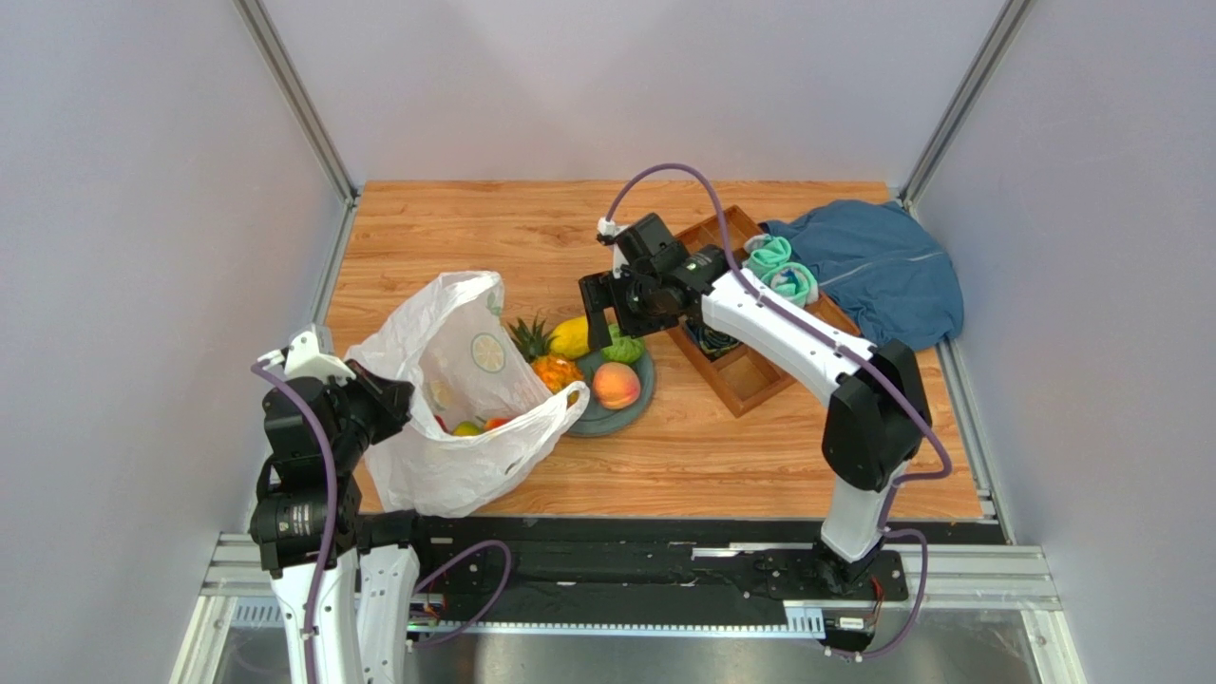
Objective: Place the fruits into the plastic bag
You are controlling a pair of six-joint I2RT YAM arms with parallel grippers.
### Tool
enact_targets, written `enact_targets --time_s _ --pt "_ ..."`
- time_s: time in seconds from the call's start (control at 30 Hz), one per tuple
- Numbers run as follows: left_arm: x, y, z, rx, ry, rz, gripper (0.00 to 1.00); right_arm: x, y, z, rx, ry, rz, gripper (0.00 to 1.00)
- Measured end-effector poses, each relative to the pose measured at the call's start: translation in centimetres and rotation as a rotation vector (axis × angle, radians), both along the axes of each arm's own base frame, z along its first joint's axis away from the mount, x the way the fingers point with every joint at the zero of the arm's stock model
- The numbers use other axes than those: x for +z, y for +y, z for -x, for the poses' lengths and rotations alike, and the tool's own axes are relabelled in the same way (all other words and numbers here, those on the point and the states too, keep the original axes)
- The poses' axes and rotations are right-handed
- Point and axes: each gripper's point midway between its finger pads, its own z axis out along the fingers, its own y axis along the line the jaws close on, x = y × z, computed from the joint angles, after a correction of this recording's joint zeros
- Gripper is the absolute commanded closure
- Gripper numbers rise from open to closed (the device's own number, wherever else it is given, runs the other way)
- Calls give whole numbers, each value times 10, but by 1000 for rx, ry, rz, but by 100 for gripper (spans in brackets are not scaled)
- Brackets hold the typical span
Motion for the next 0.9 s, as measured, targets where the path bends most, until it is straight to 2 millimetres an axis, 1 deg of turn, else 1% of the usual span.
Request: enact_targets --time_s 0.1,0.17,0.4,0.73,0.9 --pt "-1 1 1 4 6 -5 100 -19 1 -2 2 34 38 13" --pt "0 1 2 4 7 -7 100 -25 1 -5 0 44 56 13" --pt "1 1 3 5 8 -9 100 -32 5 -18 -18 37 86 13" --pt "-1 1 5 2 17 -16 100 -52 -8 -32 -65 50 153 13" --pt "-1 2 5 2 17 -18 100 -56 -10 -38 -73 57 171 13"
